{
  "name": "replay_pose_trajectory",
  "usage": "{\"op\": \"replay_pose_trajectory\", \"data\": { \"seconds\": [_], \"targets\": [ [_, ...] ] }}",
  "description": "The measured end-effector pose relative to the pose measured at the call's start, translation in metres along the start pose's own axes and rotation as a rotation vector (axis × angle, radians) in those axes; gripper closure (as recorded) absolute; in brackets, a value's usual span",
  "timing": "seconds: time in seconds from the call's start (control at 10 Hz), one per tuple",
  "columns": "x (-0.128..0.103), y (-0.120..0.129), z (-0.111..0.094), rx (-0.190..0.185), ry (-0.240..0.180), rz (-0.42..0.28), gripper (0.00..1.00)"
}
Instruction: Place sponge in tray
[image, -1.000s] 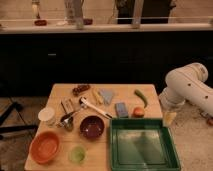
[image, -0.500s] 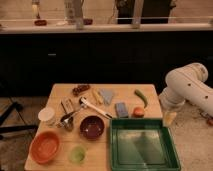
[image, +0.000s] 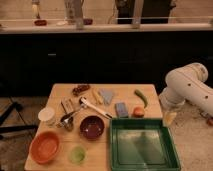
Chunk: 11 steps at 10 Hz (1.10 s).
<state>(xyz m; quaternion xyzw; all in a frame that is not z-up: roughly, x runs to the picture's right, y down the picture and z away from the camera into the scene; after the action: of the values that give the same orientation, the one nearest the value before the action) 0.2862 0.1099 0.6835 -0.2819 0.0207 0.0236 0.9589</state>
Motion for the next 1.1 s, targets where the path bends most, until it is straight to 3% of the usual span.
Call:
{"op": "replay_pose_trajectory", "data": {
  "seconds": [0.4, 0.6, 0.8, 1.1],
  "targets": [
    [0.000, 0.000, 0.000, 0.000, -0.001, 0.000, 0.20],
    [-0.003, 0.000, -0.004, 0.001, -0.034, -0.032, 0.20],
    [-0.023, -0.001, -0.009, -0.002, -0.082, -0.205, 0.20],
    [-0.065, 0.001, -0.011, -0.005, -0.108, -0.591, 0.20]
  ]
}}
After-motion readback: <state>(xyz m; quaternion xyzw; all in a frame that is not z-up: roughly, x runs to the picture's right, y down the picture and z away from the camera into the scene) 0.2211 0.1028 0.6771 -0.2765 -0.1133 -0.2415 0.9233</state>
